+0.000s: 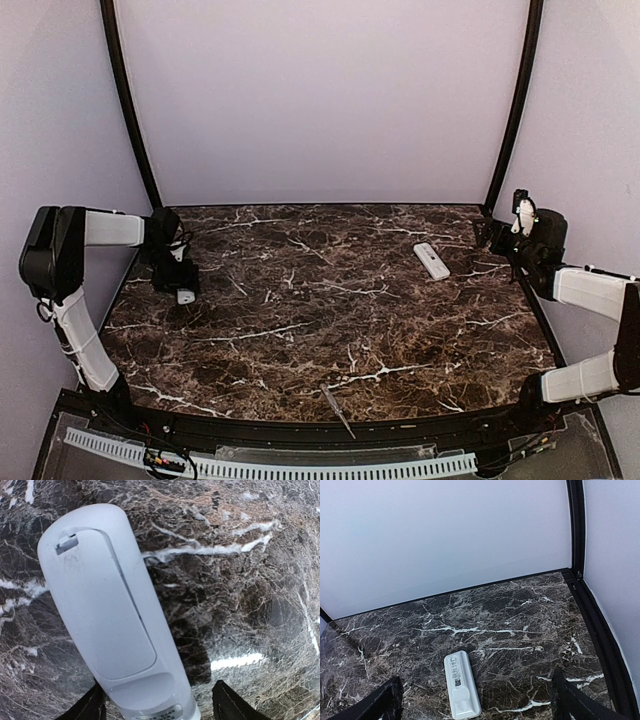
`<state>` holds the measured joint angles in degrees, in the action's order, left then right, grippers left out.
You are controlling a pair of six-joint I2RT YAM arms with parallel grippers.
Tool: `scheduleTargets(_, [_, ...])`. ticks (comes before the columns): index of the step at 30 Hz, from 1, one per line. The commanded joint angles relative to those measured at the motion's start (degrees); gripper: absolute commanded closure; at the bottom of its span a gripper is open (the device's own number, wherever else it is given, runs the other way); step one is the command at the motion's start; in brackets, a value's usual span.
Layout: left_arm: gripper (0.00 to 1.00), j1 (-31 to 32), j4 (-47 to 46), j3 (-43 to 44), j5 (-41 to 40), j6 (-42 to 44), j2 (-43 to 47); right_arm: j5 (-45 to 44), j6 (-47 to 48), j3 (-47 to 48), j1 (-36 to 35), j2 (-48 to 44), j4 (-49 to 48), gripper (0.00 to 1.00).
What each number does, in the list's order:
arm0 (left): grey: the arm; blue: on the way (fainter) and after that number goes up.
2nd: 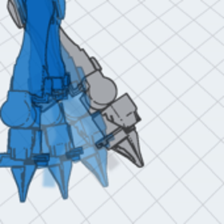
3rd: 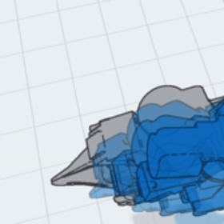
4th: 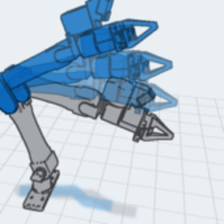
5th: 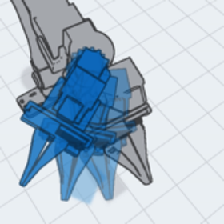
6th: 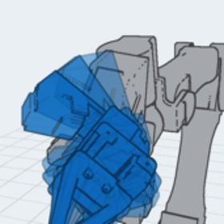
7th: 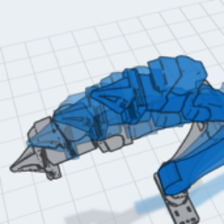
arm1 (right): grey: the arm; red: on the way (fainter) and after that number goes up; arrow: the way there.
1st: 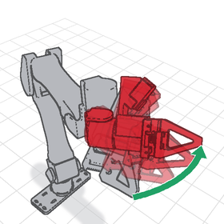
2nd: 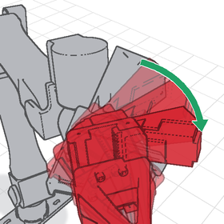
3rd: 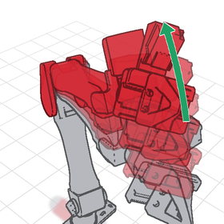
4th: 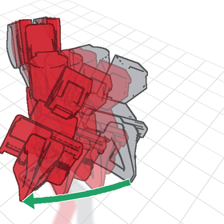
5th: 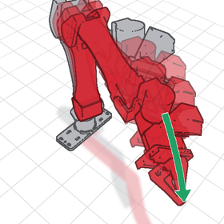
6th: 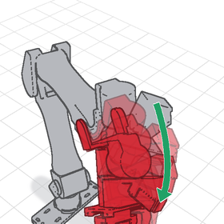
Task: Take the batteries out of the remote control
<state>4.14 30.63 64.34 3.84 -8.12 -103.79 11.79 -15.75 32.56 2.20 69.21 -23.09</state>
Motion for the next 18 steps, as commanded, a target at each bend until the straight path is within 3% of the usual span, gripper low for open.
scheduleTargets(1, [0.31,0.05,4.06,0.47,-3.16,-0.68,-2.43,-0.41,-0.34,0.14,0.06,-0.02,-1.53,0.02])
scheduleTargets(7, [0.41,0.00,4.78,0.68,-6.29,-0.83,-2.71,-0.45,-0.34,0.18,0.04,0.00,-1.47,0.01])
scheduleTargets(18, [0.64,0.18,3.46,0.33,-2.58,0.12,-1.67,-0.08,-0.69,0.50,0.07,0.55,-1.43,0.01])
